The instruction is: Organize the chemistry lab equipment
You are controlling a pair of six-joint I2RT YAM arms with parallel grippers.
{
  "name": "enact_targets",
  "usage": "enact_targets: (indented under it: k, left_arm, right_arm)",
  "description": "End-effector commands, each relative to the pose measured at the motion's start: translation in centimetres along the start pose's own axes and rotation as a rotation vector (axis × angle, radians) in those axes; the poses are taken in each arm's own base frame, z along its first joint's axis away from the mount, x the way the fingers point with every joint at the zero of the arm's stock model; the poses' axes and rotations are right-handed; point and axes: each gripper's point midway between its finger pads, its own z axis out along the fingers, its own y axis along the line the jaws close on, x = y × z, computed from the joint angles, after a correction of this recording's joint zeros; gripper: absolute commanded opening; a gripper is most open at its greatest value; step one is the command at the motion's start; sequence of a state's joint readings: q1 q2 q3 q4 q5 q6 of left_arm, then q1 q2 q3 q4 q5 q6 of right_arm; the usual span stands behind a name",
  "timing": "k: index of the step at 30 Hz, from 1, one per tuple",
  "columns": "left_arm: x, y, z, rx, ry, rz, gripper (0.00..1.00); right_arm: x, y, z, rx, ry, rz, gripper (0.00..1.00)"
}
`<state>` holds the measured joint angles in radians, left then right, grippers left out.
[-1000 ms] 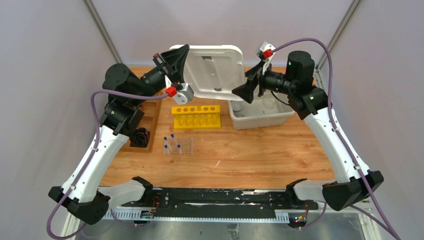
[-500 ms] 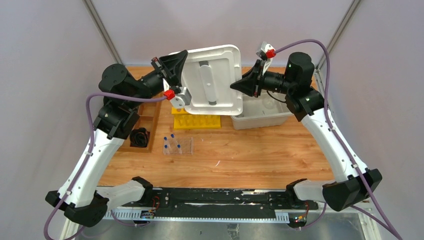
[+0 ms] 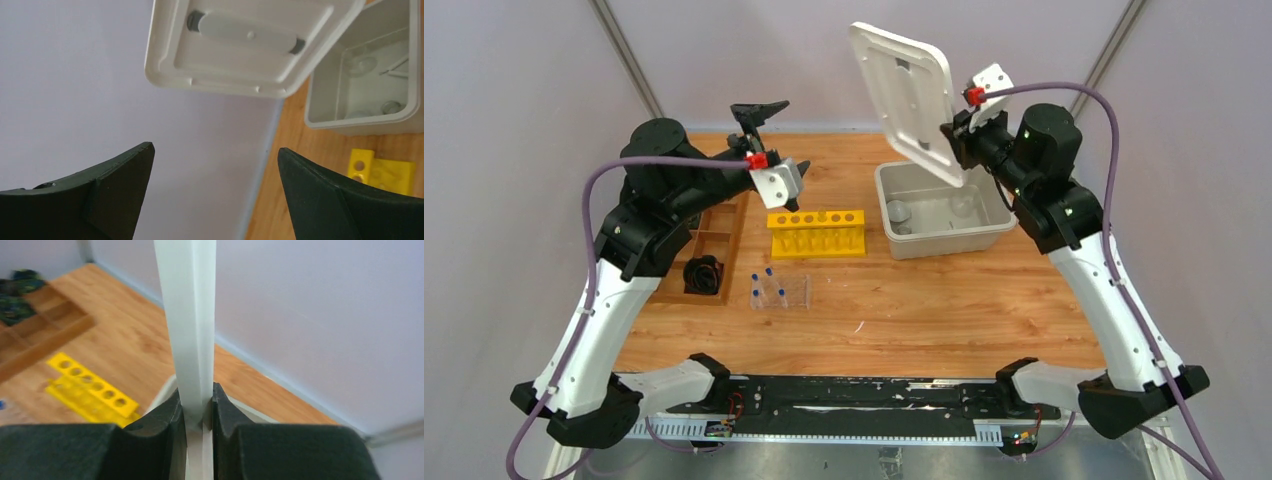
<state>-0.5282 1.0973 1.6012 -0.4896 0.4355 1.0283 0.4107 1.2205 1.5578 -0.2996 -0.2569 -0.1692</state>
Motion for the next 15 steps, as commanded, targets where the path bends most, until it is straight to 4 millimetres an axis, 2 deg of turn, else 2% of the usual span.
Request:
enact_targets:
  k: [1,6,11,15]
  left_arm:
    - [1.1,-2.1,-0.3,0.052,0.099,-0.333,1.00]
    - [1.8,-5.2,-0.5,0.117,0.138,-0.475,1.00]
    - [2.8,-5.3,-0.5,0.077,0.201,-0.577,1.00]
    - [3.5,-6.1,-0.9,0.073,0.239,-0.629,1.00]
  right_arm:
    - [-0.9,-5.7,-4.0,0.395,0.074,-0.349,0.00]
    - [1.0,-5.7,-4.6,0.537,0.246,-0.696,0.00]
    - [2.6,-5.5,-4.5,0.631,0.397,-0.875,0.00]
    - [4.9,-4.5,-3.2,0.630,0.483,-1.057,0.02]
